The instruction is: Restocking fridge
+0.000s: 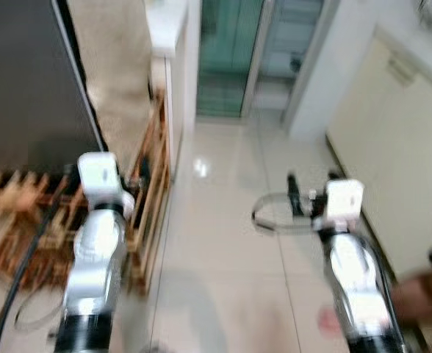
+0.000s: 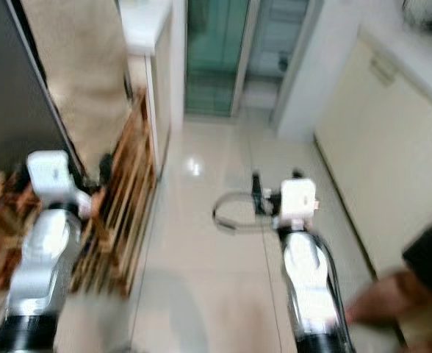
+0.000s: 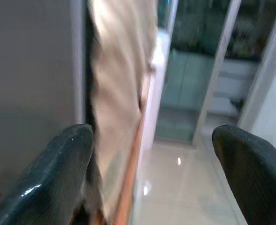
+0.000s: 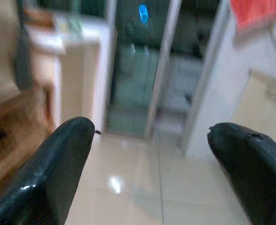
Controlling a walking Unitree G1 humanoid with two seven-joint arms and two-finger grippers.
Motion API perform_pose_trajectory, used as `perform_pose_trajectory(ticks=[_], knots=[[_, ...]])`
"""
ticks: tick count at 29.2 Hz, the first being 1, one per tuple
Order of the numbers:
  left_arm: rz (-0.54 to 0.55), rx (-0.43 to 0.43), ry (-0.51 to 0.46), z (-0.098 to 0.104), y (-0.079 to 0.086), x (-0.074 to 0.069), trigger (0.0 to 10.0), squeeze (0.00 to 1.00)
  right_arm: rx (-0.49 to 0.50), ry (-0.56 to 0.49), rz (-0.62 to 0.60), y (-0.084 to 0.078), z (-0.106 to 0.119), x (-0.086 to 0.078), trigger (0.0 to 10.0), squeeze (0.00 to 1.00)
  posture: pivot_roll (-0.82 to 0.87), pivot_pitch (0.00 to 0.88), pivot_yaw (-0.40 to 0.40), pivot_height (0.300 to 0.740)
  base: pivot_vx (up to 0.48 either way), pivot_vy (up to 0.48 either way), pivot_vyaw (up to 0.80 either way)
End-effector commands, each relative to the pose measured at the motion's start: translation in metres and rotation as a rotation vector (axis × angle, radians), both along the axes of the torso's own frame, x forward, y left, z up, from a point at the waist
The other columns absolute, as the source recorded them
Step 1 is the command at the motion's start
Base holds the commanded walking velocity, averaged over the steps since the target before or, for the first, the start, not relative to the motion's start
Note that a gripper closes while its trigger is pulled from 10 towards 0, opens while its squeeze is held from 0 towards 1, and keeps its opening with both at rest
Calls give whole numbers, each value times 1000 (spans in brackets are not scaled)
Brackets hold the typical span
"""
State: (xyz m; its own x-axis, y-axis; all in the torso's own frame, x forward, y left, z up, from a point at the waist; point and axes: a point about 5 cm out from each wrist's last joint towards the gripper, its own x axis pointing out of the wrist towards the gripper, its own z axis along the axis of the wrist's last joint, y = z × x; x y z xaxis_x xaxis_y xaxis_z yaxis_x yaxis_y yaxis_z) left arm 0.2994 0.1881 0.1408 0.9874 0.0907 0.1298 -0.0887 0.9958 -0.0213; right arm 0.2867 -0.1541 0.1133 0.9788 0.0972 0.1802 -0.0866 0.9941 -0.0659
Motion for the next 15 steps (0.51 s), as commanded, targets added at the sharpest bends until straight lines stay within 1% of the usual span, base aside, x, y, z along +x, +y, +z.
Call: perform_pose_trajectory(ticks=[1, 3, 5, 8, 10, 11, 12, 13, 14, 15], knots=[[-15, -17, -22, 9, -8, 4, 10000, 0, -12, -9, -5, -2, 5, 4, 10000, 0, -66, 0, -45, 740, 0, 0, 0], [-13, -15, -16, 8, -7, 4, 10000, 0, -14, 40, -12, -5, -5, 4, 10000, 0, -49, 0, -52, 740, 0, 0, 0], [-15, -6, -19, 8, -6, 3, 10000, 0, -11, 66, -23, -7, -10, 3, 10000, 0, -40, 0, -51, 740, 0, 0, 0], [-20, 7, -23, 9, -6, 3, 10000, 0, -26, 57, -18, -6, -8, 2, 10000, 0, -44, 0, -45, 740, 0, 0, 0], [-36, 27, -28, 11, -3, -1, 10000, 0, -62, 9, 0, -2, 1, -4, 10000, 0, -55, 0, -28, 740, 0, 0, 0], [-36, 27, -28, 11, -3, -1, 10000, 0, -62, 9, 0, -2, 1, -4, 10000, 0, -55, 0, -28, 740, 0, 0, 0], [-46, 51, -24, 11, 1, -9, 10000, 0, -86, -15, 15, -3, 6, -16, 10000, 0, -58, 0, -21, 740, 0, 0, 0], [-42, 69, 0, 5, 13, -25, 10000, 0, -106, -22, 24, -8, 8, -31, 10000, 0, -76, 0, -12, 740, 0, 0, 0], [-42, 69, 0, 5, 13, -25, 10000, 0, -106, -22, 24, -8, 8, -31, 10000, 0, -76, 0, -12, 740, 0, 0, 0], [-39, 81, 19, 1, 20, -36, 10000, 0, -119, -23, 30, -11, 9, -42, 10000, 0, -76, 0, -12, 740, 0, 0, 0]])
